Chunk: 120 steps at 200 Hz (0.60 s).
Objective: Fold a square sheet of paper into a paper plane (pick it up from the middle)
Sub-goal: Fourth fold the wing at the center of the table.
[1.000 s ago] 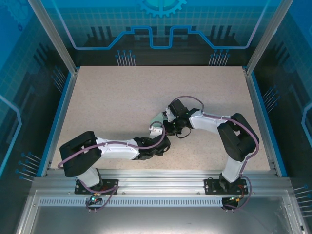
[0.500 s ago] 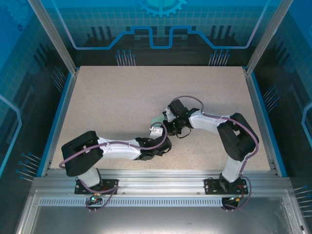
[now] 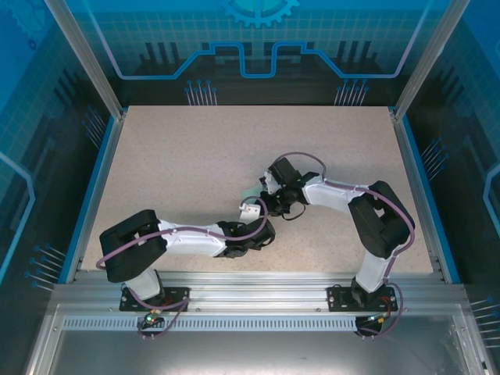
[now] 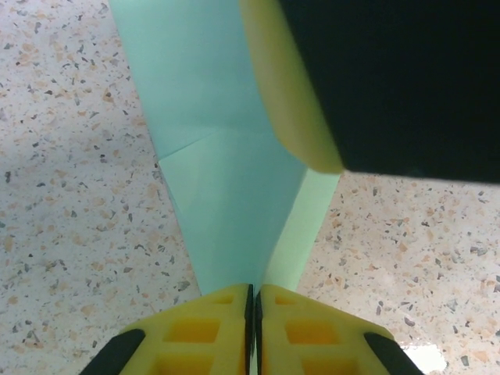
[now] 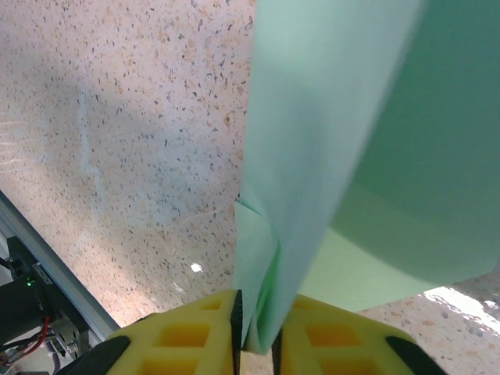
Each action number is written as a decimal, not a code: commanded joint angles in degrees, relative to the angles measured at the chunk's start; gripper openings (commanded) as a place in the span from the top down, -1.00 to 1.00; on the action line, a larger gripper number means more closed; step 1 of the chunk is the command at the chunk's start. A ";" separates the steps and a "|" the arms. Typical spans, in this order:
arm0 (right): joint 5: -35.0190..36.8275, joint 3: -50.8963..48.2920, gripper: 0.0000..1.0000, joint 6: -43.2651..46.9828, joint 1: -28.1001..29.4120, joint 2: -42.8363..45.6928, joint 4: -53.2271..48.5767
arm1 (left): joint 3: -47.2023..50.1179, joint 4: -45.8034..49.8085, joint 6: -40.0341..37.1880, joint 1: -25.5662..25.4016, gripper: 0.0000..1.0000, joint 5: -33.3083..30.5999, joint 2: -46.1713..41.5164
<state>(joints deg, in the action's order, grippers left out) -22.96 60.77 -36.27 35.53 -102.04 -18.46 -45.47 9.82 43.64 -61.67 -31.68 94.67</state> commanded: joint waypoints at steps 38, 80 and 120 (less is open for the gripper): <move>0.72 -0.25 0.20 1.77 -0.16 5.72 -2.31 | 9.31 -12.45 2.51 2.91 0.79 5.35 -5.14; 0.49 -5.11 0.03 1.04 -3.23 12.79 1.13 | 14.91 -21.40 2.83 6.56 0.79 12.55 -7.39; -3.82 -7.64 0.17 0.52 -3.20 12.38 6.13 | 18.41 -27.27 4.05 9.22 0.80 17.52 -7.57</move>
<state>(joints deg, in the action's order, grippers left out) -23.31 54.89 -35.07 32.21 -88.68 -15.68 -29.34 -12.71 45.82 -53.80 -19.07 87.57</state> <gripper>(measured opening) 0.452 0.106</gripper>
